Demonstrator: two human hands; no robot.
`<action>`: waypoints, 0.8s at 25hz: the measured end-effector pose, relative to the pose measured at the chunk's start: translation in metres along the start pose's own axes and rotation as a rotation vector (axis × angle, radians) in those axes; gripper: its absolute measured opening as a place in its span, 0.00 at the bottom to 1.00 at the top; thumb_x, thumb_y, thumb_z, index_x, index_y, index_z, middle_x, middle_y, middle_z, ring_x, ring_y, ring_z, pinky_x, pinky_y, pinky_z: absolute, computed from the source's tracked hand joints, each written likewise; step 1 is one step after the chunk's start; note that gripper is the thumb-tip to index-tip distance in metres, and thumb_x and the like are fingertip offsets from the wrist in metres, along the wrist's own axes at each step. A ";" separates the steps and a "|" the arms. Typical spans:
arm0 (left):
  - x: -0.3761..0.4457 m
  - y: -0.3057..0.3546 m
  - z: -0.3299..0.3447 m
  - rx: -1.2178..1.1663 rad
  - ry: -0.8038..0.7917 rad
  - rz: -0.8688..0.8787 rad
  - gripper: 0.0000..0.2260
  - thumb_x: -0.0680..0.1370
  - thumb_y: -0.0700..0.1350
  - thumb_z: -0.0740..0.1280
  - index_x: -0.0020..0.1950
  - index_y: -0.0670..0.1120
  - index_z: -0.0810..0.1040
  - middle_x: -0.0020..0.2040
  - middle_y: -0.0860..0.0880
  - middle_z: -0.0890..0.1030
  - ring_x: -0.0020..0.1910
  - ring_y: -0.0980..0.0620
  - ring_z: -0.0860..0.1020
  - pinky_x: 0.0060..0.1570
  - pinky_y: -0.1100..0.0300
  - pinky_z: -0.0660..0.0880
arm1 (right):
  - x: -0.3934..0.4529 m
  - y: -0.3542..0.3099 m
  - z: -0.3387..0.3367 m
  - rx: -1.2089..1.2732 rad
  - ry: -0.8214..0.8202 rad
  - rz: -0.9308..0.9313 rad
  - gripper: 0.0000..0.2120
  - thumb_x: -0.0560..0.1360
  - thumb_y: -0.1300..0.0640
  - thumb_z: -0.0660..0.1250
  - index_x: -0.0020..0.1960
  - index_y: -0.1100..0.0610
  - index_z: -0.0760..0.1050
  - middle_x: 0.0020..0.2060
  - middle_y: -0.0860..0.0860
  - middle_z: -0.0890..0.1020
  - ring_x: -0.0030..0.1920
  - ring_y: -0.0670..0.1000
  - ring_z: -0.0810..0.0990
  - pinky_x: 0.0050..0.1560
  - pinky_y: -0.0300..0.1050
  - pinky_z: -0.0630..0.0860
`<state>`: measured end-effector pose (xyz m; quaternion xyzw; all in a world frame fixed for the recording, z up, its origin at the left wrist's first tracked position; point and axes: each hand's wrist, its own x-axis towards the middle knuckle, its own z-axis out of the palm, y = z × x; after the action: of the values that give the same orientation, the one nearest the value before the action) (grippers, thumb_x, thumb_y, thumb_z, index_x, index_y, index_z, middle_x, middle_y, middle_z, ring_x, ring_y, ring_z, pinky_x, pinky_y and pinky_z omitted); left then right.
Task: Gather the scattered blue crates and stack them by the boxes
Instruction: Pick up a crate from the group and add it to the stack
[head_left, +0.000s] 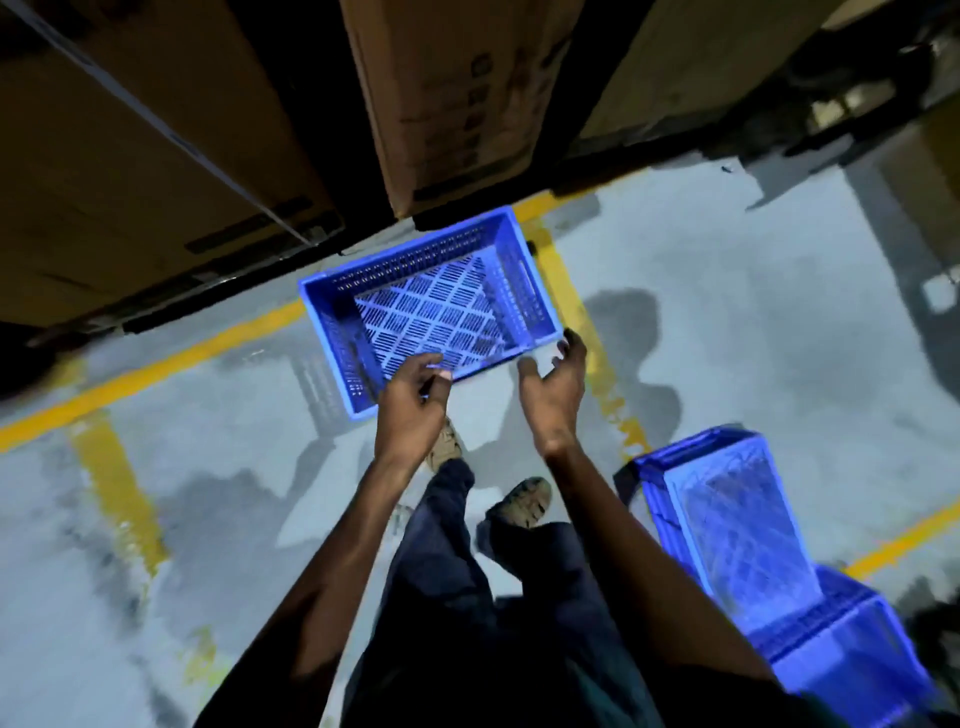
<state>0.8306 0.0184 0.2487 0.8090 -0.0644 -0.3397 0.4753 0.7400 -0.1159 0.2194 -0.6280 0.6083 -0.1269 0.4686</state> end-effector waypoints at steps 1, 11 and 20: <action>-0.015 0.007 -0.005 0.037 -0.034 0.042 0.09 0.80 0.40 0.66 0.60 0.43 0.79 0.44 0.52 0.82 0.41 0.70 0.78 0.45 0.73 0.73 | -0.009 0.002 -0.022 0.008 -0.001 0.002 0.33 0.71 0.55 0.68 0.73 0.60 0.63 0.67 0.58 0.73 0.64 0.58 0.75 0.66 0.54 0.72; -0.172 0.015 0.070 0.327 -0.408 0.482 0.09 0.79 0.40 0.67 0.58 0.42 0.80 0.48 0.48 0.82 0.43 0.65 0.78 0.45 0.73 0.73 | -0.170 0.110 -0.221 0.227 0.295 0.031 0.28 0.74 0.59 0.68 0.72 0.55 0.64 0.64 0.53 0.75 0.57 0.54 0.79 0.58 0.50 0.78; -0.327 0.033 0.212 0.382 -1.050 0.706 0.08 0.78 0.43 0.69 0.56 0.46 0.82 0.49 0.48 0.85 0.48 0.55 0.82 0.50 0.64 0.76 | -0.307 0.219 -0.355 0.426 0.831 0.323 0.25 0.75 0.60 0.68 0.71 0.57 0.67 0.61 0.51 0.75 0.37 0.33 0.78 0.43 0.30 0.73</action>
<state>0.4595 -0.0142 0.3680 0.5362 -0.6082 -0.4954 0.3117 0.2696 0.0398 0.3706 -0.3121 0.7938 -0.4138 0.3183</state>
